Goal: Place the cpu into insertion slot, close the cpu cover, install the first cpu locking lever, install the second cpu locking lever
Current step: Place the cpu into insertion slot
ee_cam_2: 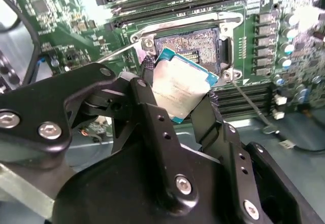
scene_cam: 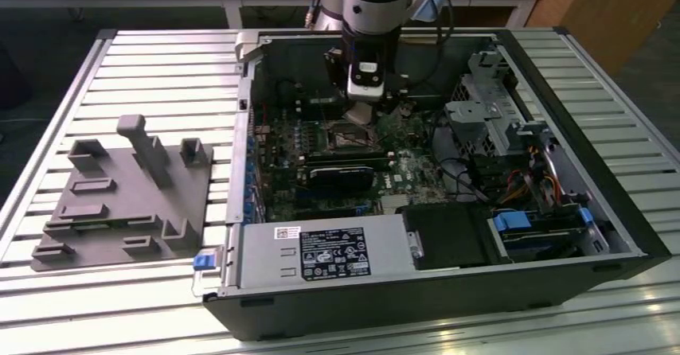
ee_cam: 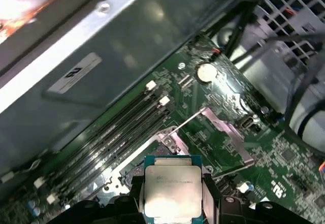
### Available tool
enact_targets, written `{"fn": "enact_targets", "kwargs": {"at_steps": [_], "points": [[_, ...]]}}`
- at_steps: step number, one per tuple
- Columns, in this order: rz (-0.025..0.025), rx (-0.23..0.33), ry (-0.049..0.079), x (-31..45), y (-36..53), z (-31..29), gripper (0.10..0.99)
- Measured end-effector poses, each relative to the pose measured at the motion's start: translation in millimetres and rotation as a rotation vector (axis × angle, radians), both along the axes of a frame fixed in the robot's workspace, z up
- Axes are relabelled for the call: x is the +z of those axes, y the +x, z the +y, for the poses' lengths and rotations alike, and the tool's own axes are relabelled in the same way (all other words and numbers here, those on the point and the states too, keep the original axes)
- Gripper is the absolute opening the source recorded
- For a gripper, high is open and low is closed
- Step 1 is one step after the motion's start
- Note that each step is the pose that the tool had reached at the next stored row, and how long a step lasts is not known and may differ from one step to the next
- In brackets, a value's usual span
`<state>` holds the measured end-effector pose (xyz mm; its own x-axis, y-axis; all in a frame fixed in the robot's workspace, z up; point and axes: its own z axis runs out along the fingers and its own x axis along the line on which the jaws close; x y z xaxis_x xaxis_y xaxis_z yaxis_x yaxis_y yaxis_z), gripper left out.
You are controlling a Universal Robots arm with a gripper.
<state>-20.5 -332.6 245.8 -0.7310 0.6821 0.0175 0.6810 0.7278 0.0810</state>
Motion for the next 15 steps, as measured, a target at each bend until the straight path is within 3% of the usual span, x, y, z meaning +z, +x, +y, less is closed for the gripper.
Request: {"fn": "enact_targets", "kwargs": {"at_steps": [15], "points": [[0.0,-0.273,0.0,-5.0,0.0,0.0,0.541]]}}
